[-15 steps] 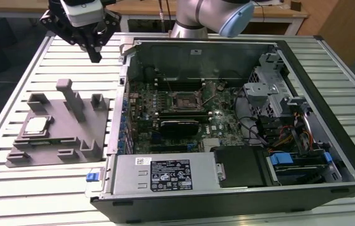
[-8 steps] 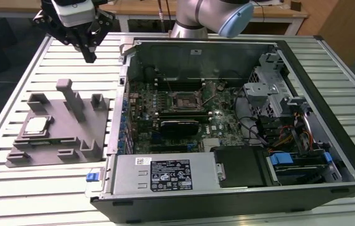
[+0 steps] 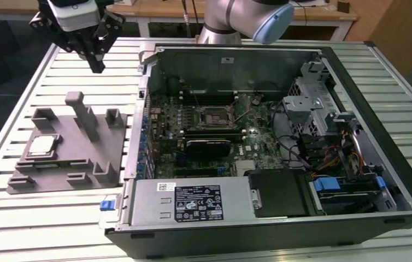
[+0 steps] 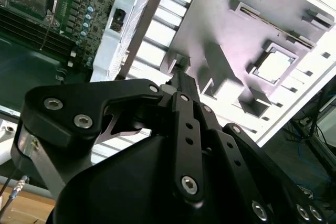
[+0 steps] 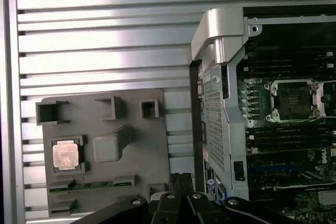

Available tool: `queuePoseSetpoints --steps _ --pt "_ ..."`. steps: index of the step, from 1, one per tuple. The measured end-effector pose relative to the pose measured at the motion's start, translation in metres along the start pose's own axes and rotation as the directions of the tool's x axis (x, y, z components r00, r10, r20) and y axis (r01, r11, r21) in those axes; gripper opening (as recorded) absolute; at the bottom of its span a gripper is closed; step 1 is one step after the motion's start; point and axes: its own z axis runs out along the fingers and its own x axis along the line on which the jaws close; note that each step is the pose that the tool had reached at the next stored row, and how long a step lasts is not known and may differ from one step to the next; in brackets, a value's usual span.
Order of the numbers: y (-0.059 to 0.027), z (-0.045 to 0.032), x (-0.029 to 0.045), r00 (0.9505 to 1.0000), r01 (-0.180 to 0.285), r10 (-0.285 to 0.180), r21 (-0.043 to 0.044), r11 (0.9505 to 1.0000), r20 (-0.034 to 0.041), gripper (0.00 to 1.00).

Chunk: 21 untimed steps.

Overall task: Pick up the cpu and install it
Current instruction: 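Reach for the cpu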

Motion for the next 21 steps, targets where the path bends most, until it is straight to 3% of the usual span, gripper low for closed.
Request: queuePoseSetpoints --steps 21 --pt "-0.0018 0.0009 0.0222 1.0 0.0 0.0 0.0 1.0 0.0001 0.11"
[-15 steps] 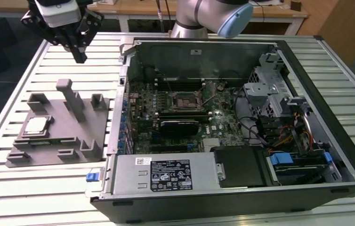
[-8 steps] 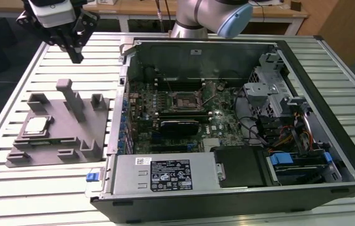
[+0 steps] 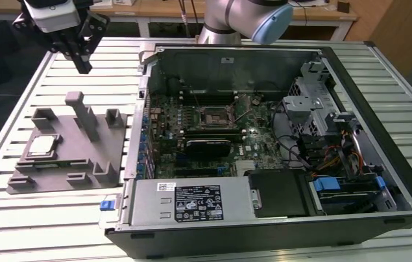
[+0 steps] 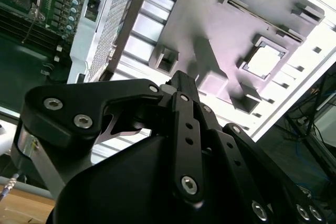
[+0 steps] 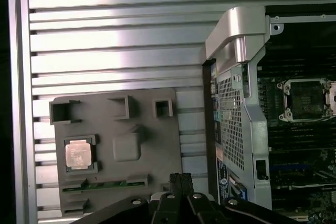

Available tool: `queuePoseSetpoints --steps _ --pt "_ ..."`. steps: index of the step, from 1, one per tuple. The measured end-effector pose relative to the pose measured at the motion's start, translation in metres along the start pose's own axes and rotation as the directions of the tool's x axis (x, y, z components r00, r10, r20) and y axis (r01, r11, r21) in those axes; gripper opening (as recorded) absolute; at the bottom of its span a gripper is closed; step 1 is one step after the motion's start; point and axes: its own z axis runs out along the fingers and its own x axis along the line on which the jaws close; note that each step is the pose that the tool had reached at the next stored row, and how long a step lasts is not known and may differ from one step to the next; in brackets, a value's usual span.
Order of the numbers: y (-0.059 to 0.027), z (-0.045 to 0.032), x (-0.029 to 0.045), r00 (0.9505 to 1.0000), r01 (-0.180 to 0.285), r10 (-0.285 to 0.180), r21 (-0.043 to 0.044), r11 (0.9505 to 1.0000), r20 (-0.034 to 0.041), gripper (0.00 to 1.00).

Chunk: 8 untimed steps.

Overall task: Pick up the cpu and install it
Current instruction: 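Reach for the cpu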

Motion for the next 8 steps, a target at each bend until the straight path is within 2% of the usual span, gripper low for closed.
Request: queuePoseSetpoints --steps 8 --pt "-0.0006 0.0002 0.0083 1.0 0.0 0.0 0.0 1.0 0.0 0.11"
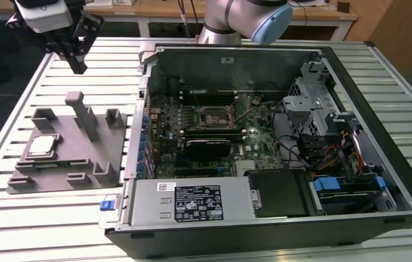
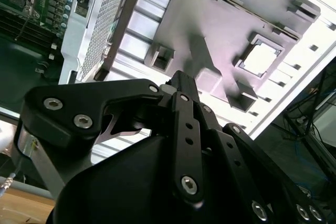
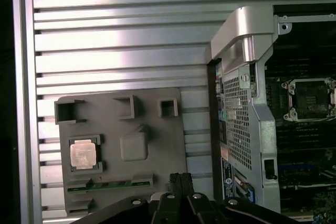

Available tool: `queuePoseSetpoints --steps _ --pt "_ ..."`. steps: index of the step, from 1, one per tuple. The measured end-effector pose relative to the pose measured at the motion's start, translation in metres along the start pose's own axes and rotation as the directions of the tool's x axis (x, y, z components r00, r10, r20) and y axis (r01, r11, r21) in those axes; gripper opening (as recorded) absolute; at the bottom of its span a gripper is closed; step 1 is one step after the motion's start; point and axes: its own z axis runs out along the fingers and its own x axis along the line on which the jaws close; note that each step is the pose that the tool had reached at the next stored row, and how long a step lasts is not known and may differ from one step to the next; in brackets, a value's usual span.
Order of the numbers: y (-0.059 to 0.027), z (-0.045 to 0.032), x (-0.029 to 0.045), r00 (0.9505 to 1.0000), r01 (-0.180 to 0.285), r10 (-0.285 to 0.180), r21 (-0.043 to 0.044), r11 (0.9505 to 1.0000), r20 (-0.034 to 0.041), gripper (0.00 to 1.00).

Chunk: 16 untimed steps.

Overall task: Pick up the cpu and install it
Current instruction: 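Reach for the cpu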

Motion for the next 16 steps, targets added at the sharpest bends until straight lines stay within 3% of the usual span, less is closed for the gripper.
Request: queuePoseSetpoints --steps 16 --pt "-0.0012 0.0003 0.0157 1.0 0.0 0.0 0.0001 1.0 -0.0001 0.11"
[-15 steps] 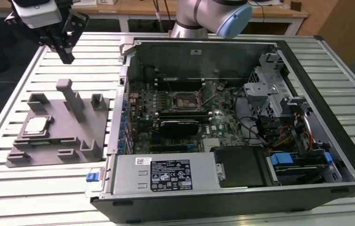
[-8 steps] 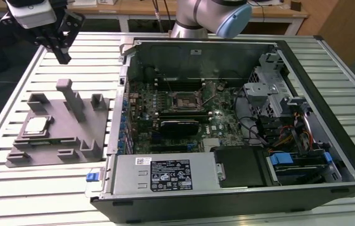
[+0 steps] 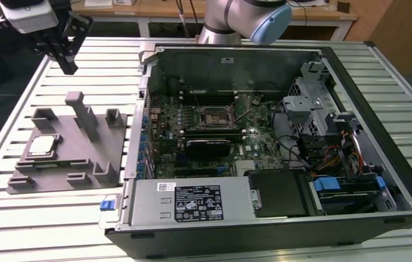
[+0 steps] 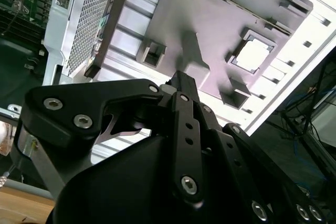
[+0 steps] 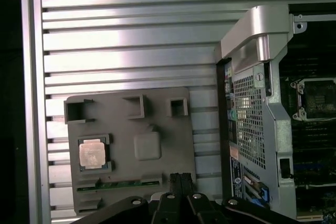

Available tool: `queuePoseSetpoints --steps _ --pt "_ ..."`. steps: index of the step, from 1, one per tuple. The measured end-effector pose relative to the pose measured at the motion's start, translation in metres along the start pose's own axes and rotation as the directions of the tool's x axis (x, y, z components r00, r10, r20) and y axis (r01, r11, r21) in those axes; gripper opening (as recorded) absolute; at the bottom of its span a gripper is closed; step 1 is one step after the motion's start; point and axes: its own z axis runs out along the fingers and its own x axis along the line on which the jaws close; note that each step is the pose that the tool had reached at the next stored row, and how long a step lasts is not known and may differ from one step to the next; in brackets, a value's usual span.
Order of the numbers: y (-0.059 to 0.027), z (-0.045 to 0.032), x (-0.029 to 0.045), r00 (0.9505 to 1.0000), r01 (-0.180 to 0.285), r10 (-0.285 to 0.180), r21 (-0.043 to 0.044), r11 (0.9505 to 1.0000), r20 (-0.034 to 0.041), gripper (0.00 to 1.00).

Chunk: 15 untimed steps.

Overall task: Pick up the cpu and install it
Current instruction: 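Reach for the cpu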

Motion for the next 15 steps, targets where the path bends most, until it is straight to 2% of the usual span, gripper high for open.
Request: queuePoseSetpoints --steps 15 --pt "-0.0012 0.0004 0.015 1.0 0.0 0.0 0.0 1.0 0.0001 0.11"
